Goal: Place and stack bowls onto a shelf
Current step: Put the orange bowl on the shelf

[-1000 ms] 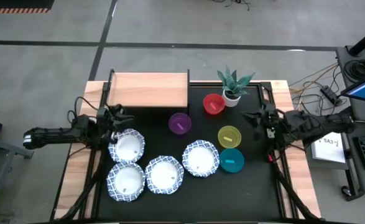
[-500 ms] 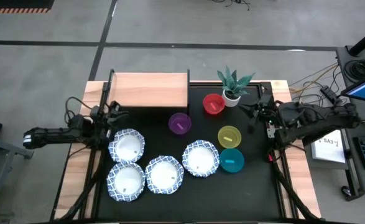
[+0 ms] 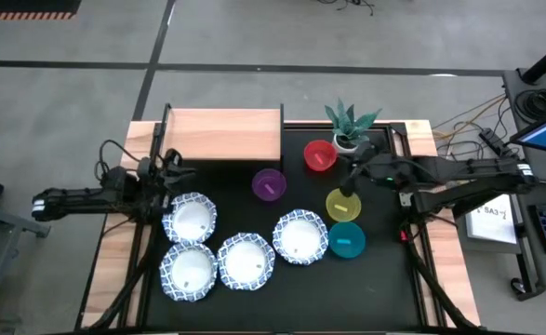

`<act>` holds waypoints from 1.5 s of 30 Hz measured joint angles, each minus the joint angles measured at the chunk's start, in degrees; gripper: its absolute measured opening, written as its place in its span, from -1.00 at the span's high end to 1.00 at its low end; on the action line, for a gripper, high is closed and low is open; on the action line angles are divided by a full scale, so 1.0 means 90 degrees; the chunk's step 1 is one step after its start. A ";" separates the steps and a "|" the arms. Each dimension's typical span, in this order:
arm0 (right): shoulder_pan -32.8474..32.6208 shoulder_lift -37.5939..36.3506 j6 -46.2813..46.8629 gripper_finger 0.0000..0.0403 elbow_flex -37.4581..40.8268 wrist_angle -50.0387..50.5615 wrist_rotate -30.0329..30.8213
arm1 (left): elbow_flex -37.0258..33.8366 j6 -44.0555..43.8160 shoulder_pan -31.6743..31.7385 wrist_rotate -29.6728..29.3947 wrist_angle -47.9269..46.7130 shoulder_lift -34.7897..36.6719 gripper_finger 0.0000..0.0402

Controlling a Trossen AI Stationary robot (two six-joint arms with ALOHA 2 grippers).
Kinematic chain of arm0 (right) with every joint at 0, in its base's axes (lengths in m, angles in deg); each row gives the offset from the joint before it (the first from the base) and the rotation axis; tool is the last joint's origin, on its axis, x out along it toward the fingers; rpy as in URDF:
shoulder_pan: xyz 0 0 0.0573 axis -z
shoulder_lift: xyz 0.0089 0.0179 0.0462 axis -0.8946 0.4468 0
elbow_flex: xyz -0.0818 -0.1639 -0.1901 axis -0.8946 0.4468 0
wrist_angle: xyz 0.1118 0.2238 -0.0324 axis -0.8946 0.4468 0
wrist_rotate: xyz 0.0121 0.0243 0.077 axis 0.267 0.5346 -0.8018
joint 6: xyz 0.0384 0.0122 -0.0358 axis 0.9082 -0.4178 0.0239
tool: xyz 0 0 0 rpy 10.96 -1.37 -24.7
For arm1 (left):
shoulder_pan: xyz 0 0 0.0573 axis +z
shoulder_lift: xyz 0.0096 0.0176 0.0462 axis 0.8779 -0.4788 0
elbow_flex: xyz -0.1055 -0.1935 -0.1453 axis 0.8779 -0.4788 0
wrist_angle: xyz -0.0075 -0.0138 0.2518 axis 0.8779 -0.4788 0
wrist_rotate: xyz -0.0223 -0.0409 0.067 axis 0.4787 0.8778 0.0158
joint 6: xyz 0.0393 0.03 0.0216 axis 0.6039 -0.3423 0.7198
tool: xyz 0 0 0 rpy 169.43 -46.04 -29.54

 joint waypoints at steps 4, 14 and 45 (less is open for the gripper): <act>0.0501 0.0589 -0.0125 0.95 -0.0182 0.0014 -0.0708 | 0.0054 0.0031 -0.0001 0.0000 -0.0139 -0.0290 0.80; 0.1301 0.1777 -0.0738 0.95 -0.0398 -0.0004 -0.1277 | 0.0054 0.0250 0.0000 -0.0226 -0.0110 -0.0455 0.80; 0.1380 0.4212 -0.2092 0.50 -0.1693 0.0670 -0.1469 | 0.0051 -0.0027 0.0000 -0.0231 -0.0115 -0.0729 0.80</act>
